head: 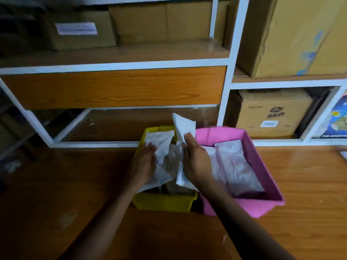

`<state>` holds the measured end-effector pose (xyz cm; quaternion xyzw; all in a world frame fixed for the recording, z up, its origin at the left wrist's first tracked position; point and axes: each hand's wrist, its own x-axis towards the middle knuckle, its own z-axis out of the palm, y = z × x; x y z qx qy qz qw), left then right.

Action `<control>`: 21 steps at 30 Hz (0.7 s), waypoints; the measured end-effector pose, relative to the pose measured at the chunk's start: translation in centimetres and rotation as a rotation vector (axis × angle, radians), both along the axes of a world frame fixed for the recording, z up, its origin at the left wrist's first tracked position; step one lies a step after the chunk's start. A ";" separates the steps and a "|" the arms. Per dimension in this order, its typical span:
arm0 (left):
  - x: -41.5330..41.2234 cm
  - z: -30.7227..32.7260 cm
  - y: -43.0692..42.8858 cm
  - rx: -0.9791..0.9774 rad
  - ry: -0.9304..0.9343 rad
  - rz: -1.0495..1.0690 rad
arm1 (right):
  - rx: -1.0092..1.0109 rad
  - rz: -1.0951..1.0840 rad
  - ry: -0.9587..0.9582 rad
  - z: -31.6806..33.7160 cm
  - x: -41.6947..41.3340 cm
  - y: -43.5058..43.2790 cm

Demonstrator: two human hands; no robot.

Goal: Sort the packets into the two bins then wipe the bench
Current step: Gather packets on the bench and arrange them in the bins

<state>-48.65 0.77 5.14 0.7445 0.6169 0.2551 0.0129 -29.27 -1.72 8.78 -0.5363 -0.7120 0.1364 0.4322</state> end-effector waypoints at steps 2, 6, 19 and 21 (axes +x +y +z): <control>-0.7 -1.3 2.9 -0.070 0.134 -0.040 | -0.092 -0.019 -0.137 -0.4 -2.4 2.2; -1.1 -3.8 5.0 -0.457 0.347 -0.008 | -0.260 -0.049 -0.433 -2.6 -5.0 5.7; -1.2 2.3 5.8 -0.979 0.454 -0.260 | -0.661 0.340 -1.034 -3.4 -4.5 10.4; -0.7 1.3 6.6 -0.955 0.573 -0.249 | -0.716 0.337 -1.083 -3.5 -4.5 10.4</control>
